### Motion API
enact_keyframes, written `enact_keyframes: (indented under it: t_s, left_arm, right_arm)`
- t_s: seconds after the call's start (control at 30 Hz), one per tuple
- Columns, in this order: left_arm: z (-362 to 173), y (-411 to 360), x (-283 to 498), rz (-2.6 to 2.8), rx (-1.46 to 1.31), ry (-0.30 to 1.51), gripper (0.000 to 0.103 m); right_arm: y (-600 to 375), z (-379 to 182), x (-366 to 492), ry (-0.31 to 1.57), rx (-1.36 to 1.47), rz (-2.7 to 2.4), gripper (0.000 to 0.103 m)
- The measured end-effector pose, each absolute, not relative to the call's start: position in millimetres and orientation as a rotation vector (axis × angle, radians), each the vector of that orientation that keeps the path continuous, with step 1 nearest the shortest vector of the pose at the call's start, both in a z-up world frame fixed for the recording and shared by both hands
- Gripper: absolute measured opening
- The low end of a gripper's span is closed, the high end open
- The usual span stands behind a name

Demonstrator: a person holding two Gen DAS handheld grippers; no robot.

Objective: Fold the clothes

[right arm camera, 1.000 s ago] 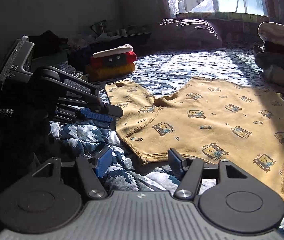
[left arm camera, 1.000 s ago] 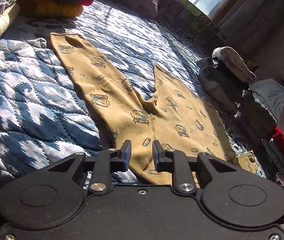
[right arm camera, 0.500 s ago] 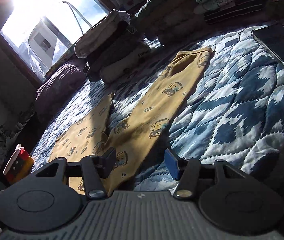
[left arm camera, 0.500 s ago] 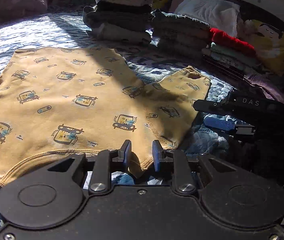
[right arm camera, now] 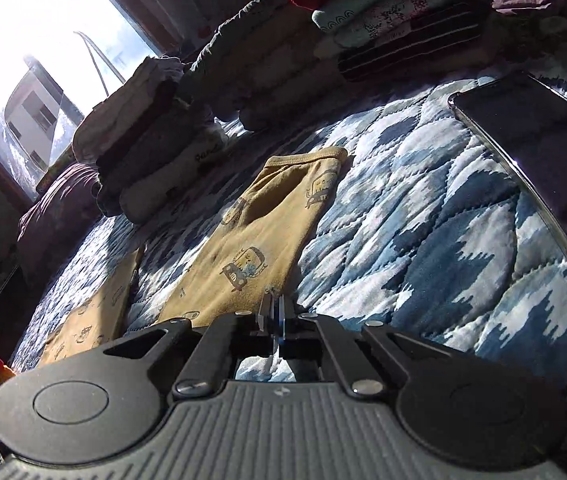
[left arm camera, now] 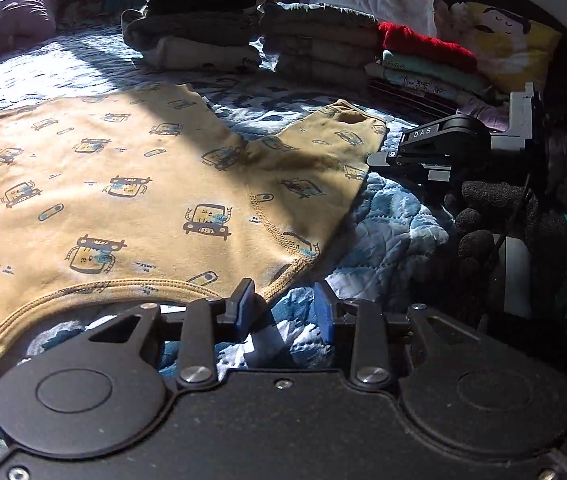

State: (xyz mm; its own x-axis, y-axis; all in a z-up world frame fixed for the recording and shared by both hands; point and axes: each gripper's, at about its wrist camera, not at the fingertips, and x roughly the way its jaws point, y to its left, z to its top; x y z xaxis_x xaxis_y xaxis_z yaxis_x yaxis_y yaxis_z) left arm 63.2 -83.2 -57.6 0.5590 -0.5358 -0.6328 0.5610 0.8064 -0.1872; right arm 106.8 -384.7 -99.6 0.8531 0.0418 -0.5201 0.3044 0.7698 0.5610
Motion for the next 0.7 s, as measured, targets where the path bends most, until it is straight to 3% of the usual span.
enact_keyframes:
  t_s: [0.03, 0.13, 0.17, 0.27, 0.4, 0.6, 0.7]
  left_arm:
    - [-57, -82, 60, -0.655, 0.055, 0.726, 0.031]
    - [-55, -79, 54, -0.678, 0.066, 0.715, 0.035]
    - [-55, -76, 52, -0.683, 0.053, 0.723, 0.041]
    - [-60, -69, 44, -0.685, 0.022, 0.760, 0.053]
    - [-67, -65, 23, -0.676, 0.054, 0.728, 0.062]
    - [-69, -34, 19, -0.620, -0.117, 0.754, 0.063]
    - [-60, -11, 25, -0.526, -0.188, 0.717, 0.063]
  right_arm:
    - [-383, -99, 107, 0.541, 0.676, -0.153, 0.002]
    - [-381, -96, 97, 0.529, 0.731, -0.121, 0.021]
    - [-379, -95, 91, 0.528, 0.752, -0.103, 0.029]
    - [-369, -92, 75, 0.559, 0.786, -0.036, 0.040]
    - [-352, -97, 61, 0.608, 0.858, 0.054, 0.042]
    - [-313, -89, 54, 0.654, 0.689, 0.114, 0.042]
    - [-304, -86, 52, 0.661, 0.639, 0.146, 0.049]
